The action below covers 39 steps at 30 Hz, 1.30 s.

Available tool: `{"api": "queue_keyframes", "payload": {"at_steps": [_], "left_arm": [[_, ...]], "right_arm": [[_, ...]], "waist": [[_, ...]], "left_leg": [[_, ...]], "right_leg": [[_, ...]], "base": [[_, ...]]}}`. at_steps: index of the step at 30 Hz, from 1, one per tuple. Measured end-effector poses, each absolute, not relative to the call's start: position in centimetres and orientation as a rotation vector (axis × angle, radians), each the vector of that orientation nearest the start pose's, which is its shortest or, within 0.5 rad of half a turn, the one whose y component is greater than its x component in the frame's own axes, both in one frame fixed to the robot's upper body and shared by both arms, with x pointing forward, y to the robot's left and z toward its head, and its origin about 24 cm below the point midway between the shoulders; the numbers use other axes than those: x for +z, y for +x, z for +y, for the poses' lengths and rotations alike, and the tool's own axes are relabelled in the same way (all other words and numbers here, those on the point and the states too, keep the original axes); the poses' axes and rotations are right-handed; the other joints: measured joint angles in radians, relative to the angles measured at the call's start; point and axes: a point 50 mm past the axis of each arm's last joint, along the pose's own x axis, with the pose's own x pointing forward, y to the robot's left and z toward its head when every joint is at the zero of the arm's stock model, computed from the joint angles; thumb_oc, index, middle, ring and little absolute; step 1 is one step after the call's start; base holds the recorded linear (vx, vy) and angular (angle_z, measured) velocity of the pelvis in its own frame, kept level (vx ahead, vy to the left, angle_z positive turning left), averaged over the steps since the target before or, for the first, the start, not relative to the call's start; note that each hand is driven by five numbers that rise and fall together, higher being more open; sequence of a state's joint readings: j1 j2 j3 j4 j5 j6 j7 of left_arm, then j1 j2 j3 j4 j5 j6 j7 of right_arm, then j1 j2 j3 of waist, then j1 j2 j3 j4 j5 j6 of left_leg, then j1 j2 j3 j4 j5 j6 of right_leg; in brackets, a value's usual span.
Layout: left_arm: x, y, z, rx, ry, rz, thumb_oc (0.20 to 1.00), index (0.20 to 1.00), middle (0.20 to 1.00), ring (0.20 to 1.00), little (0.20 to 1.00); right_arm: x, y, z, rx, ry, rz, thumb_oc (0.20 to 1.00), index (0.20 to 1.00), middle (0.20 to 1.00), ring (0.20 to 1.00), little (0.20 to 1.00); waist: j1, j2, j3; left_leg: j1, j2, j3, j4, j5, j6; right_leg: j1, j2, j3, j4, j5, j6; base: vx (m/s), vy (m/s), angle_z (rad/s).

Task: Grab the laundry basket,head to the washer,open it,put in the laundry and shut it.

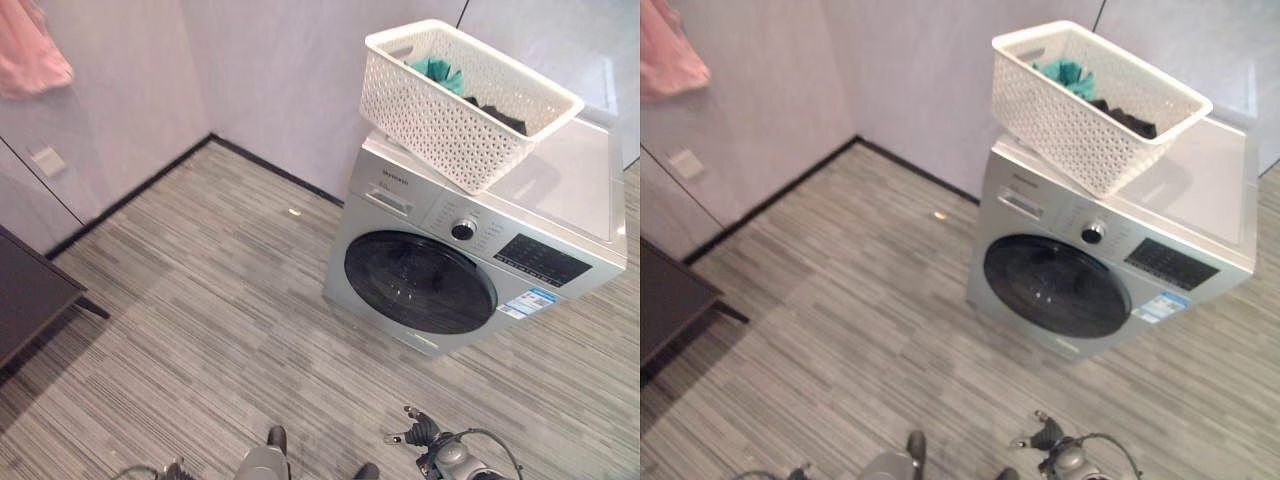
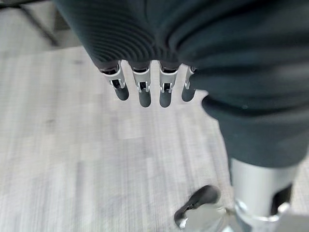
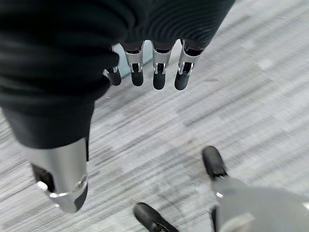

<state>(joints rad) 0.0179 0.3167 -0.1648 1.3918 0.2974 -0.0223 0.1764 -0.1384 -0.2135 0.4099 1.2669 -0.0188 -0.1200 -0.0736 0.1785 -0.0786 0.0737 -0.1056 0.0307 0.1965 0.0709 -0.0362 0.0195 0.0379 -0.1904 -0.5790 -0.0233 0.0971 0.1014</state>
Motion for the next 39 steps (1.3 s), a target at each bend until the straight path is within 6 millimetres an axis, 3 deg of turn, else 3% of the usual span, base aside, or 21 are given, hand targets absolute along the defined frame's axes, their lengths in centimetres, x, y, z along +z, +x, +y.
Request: {"api": "queue_keyframes", "payload": {"at_steps": [2,7,14,17,18,21,23,24,25,27,29,30,31,32,37,38,39], "left_arm": [[-15.8,3.7,27.8,0.028,0.703,1.39,1.0,1.0,1.0,1.0,1.0],[-15.9,4.5,27.2,0.017,0.65,1.334,1.0,1.0,1.0,1.0,1.0],[-15.7,7.0,26.4,-0.024,0.65,1.248,1.0,1.0,1.0,1.0,1.0],[-15.8,7.4,25.7,-0.043,0.643,1.221,1.0,1.0,1.0,1.0,1.0],[-15.8,7.8,25.3,-0.051,0.64,1.209,1.0,1.0,1.0,1.0,1.0],[-16.0,8.9,23.9,-0.095,0.635,1.178,1.0,1.0,1.0,1.0,1.0],[-15.9,9.3,23.9,-0.115,0.658,1.167,1.0,1.0,1.0,1.0,1.0],[-15.7,9.8,24.1,-0.114,0.669,1.156,1.0,1.0,1.0,1.0,1.0],[-15.6,9.8,24.6,-0.11,0.68,1.162,1.0,1.0,1.0,1.0,1.0],[-15.6,9.9,24.6,-0.117,0.687,1.159,1.0,1.0,1.0,1.0,1.0],[-15.7,9.8,24.3,-0.127,0.678,1.163,1.0,1.0,1.0,1.0,1.0],[-15.7,10.0,24.1,-0.132,0.673,1.155,1.0,1.0,1.0,1.0,1.0],[-15.7,10.0,24.1,-0.132,0.673,1.155,1.0,1.0,1.0,1.0,1.0],[-15.9,9.6,23.8,-0.14,0.663,1.168,1.0,1.0,1.0,1.0,1.0],[-16.1,8.2,24.1,-0.142,0.66,1.204,1.0,1.0,1.0,1.0,1.0],[-16.0,8.1,24.6,-0.135,0.67,1.207,1.0,1.0,1.0,1.0,1.0],[-15.8,8.1,25.3,-0.126,0.686,1.211,1.0,1.0,1.0,1.0,1.0]], "right_arm": [[-15.6,13.0,-20.1,0.187,-0.486,1.052,1.0,1.0,1.0,1.0,1.0],[-16.4,10.0,-20.3,0.159,-0.436,1.138,1.0,1.0,1.0,1.0,1.0],[-16.6,9.1,-20.4,0.136,-0.412,1.157,1.0,1.0,1.0,1.0,1.0],[-16.2,10.1,-20.9,0.063,-0.355,1.123,1.0,1.0,1.0,1.0,1.0],[-16.0,10.6,-21.1,0.042,-0.342,1.104,1.0,1.0,1.0,1.0,1.0],[-15.2,12.0,-22.8,-0.009,-0.354,1.065,1.0,1.0,1.0,1.0,1.0],[-14.6,13.1,-23.2,-0.021,-0.36,1.013,1.0,1.0,1.0,1.0,1.0],[-14.3,13.6,-23.4,-0.027,-0.358,0.983,1.0,1.0,1.0,1.0,1.0],[-13.6,14.6,-23.7,-0.044,-0.354,0.931,1.0,1.0,1.0,1.0,1.0],[-12.6,15.6,-25.1,-0.118,-0.339,0.875,1.0,1.0,1.0,1.0,1.0],[-11.6,16.0,-27.3,-0.21,-0.355,0.848,1.0,1.0,1.0,1.0,1.0],[-10.6,16.6,-29.0,-0.274,-0.368,0.813,1.0,1.0,1.0,1.0,1.0],[-10.6,16.6,-29.0,-0.274,-0.368,0.813,1.0,1.0,1.0,1.0,1.0],[-9.2,17.6,-30.9,-0.376,-0.381,0.758,1.0,1.0,1.0,1.0,1.0],[-7.0,18.8,-33.5,-0.485,-0.428,0.69,1.0,1.0,1.0,1.0,1.0],[-6.9,18.7,-33.8,-0.5,-0.428,0.69,1.0,1.0,1.0,1.0,1.0],[-7.0,18.3,-33.9,-0.51,-0.423,0.697,1.0,1.0,1.0,1.0,1.0]], "waist": [[0.005,-0.017,-0.032],[0.01,-0.055,-0.059],[-0.002,-0.042,-0.061],[-0.004,-0.019,-0.054],[-0.009,-0.013,-0.047],[-0.015,0.045,-0.007],[-0.037,0.065,0.018],[-0.062,0.066,0.022],[-0.09,0.069,0.03],[-0.113,0.065,0.039],[-0.114,0.066,0.043],[-0.115,0.076,0.051],[-0.115,0.076,0.051],[-0.124,0.083,0.063],[-0.132,0.097,0.076],[-0.137,0.078,0.079],[-0.137,0.036,0.076]], "left_leg": [[0.006,-0.012,-0.002,-0.023,0.001,-0.007],[0.018,-0.039,-0.023,-0.076,0.036,-0.015],[0.023,-0.037,-0.01,-0.072,0.039,-0.019],[0.035,-0.039,0.014,-0.045,0.031,-0.005],[0.034,-0.039,0.022,-0.031,0.016,0.017],[0.061,-0.032,0.02,-0.049,0.02,0.044],[0.079,-0.03,-0.012,-0.05,0.023,0.057],[0.088,-0.031,-0.037,-0.065,0.041,0.08],[0.086,-0.028,-0.072,-0.077,0.047,0.093],[0.086,-0.034,-0.095,-0.08,0.052,0.101],[0.094,-0.043,-0.109,-0.079,0.048,0.104],[0.094,-0.043,-0.118,-0.077,0.045,0.105],[0.094,-0.043,-0.118,-0.077,0.045,0.105],[0.106,-0.043,-0.136,-0.076,0.043,0.104],[0.155,-0.049,-0.15,-0.076,0.009,0.056],[0.168,-0.056,-0.165,-0.074,-0.004,0.034],[0.171,-0.077,-0.171,-0.065,-0.019,0.003]], "right_leg": [[0.003,-0.011,-0.002,0.0,-0.018,0.005],[0.008,-0.03,-0.004,-0.003,-0.046,0.02],[-0.002,-0.036,0.005,0.002,-0.061,0.021],[-0.009,-0.052,0.022,0.049,-0.064,0.032],[-0.027,-0.07,0.037,0.109,-0.07,0.042],[-0.101,-0.111,0.069,0.316,-0.042,0.047],[-0.151,-0.122,0.147,0.434,-0.049,0.057],[-0.184,-0.084,0.24,0.467,-0.103,0.091],[-0.202,-0.03,0.321,0.462,-0.132,0.082],[-0.213,-0.014,0.305,0.403,-0.131,0.068],[-0.225,-0.026,0.263,0.318,-0.115,0.061],[-0.236,-0.041,0.236,0.248,-0.094,0.075],[-0.236,-0.041,0.236,0.248,-0.094,0.075],[-0.248,-0.066,0.239,0.198,-0.054,0.085],[-0.237,-0.104,0.257,0.153,0.0,0.093],[-0.209,-0.109,0.276,0.133,-0.011,0.096],[-0.174,-0.117,0.296,0.102,-0.066,0.101]], "base": [[-0.01,0.002,0.04],[-0.02,0.004,0.13],[-0.02,0.061,-0.05],[-0.07,0.176,-0.17],[-0.09,0.123,-0.13],[-0.01,0.119,0.01],[0.04,0.044,0.35],[0.06,0.032,0.57],[0.07,0.01,0.59],[0.07,-0.021,0.55],[0.15,-0.052,0.34],[0.16,-0.033,0.15],[0.17,-0.031,0.28],[0.16,-0.027,0.27],[0.16,-0.066,0.13],[0.17,-0.095,0.31],[0.17,-0.09,0.37]]}}
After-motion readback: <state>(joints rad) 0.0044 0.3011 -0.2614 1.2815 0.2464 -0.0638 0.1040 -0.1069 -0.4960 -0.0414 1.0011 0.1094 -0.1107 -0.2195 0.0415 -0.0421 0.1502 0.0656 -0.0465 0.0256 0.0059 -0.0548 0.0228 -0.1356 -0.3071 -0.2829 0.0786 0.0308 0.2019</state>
